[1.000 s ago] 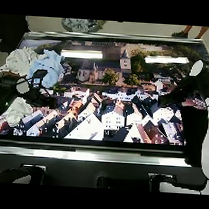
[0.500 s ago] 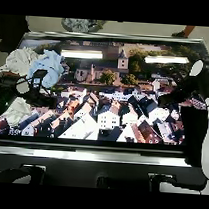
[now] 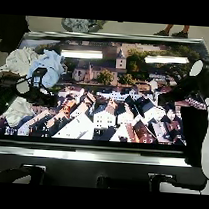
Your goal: Fold the shirts.
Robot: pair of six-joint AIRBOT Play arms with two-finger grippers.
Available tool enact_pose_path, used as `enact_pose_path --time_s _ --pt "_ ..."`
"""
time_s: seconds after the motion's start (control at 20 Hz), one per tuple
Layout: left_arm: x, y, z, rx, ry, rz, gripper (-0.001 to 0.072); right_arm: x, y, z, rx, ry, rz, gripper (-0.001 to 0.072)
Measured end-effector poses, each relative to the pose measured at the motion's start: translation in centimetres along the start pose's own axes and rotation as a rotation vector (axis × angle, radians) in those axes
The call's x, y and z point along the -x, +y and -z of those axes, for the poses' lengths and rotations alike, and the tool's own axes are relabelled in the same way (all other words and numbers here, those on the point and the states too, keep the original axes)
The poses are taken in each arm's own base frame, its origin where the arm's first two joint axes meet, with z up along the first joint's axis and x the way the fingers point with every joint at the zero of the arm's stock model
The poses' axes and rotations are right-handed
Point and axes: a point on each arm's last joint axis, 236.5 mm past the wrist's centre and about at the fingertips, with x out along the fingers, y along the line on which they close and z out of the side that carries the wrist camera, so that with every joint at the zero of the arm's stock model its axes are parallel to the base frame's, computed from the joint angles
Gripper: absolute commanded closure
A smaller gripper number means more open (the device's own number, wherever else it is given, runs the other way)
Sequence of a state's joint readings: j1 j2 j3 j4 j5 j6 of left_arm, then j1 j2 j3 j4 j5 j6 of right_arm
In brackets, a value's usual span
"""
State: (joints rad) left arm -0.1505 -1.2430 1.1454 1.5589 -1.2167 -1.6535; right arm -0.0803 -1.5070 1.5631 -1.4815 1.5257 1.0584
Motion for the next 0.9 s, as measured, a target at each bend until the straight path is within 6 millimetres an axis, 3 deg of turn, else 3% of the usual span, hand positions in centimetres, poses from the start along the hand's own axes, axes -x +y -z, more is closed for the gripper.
enact_pose_path --time_s 0.15,0.25,0.3,0.45,0.55,0.7,0.9 --pt "-0.1 -0.2 -2.3 0.022 -0.093 0.008 0.0072 0.1 -1.1 -2.0 -0.017 -0.085 0.044 0.0027" --pt "0.3 -0.1 -5.4 0.052 -0.214 0.019 0.0073 0.2 -1.5 -2.9 -0.025 -0.124 0.063 0.0027" --pt "0.9 0.3 -7.9 0.088 -0.303 0.028 0.0072 0.3 -1.7 -3.2 -0.028 -0.137 0.069 0.0027" --pt "3.6 5.0 -15.6 0.342 -0.53 0.053 0.0054 0.3 -1.9 -3.7 -0.029 -0.156 0.078 0.0027" --pt "3.3 9.3 -18.3 0.62 -0.553 0.139 0.0021 0.3 -2.0 -3.8 -0.029 -0.16 0.08 0.0027" --pt "-0.1 13.3 -18.7 0.951 -0.439 0.325 0.0021 0.2 -1.9 -3.9 -0.03 -0.165 0.078 0.0028" --pt "-4.7 13.8 -16.3 1.099 -0.284 0.434 0.0018 0.2 -1.7 -4.2 -0.032 -0.177 0.065 0.0028"
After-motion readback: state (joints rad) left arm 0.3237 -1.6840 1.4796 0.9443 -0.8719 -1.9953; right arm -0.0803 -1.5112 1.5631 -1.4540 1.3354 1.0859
